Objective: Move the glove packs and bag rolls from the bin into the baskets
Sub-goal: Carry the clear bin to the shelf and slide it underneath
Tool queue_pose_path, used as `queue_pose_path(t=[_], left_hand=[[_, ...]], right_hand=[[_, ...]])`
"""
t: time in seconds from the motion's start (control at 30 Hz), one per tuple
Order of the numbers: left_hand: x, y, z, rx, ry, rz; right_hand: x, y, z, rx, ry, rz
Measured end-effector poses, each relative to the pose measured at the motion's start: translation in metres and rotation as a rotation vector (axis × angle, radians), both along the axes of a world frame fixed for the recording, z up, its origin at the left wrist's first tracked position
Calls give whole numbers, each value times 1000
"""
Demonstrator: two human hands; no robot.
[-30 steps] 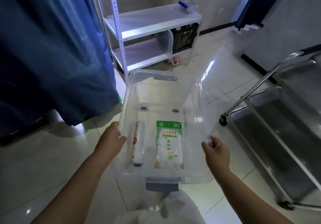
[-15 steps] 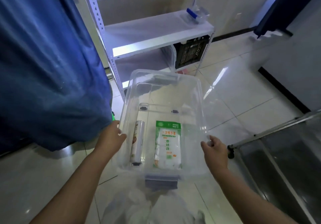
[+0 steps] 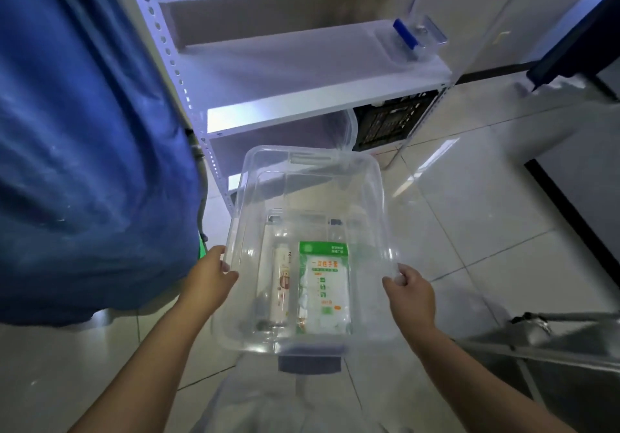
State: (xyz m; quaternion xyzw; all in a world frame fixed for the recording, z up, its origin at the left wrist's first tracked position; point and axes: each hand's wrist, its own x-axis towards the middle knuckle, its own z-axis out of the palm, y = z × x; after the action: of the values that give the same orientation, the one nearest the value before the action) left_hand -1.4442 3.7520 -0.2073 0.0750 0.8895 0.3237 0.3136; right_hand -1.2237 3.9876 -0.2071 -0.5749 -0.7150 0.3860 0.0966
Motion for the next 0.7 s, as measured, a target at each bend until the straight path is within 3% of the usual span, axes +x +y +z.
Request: queue_pose_path(t=[0.23,0.43,0.7], left_hand=[[-89,59,-37,-97,-59,-13],[-134,96,-70,-133,-149,93],[-175,143,-142,-140,-37,319]], right_hand=[[-108,70,-24,-9,-89,35],[-173,118,-66,-45,-180,133],[-255,184,-150,-43,-146,244]])
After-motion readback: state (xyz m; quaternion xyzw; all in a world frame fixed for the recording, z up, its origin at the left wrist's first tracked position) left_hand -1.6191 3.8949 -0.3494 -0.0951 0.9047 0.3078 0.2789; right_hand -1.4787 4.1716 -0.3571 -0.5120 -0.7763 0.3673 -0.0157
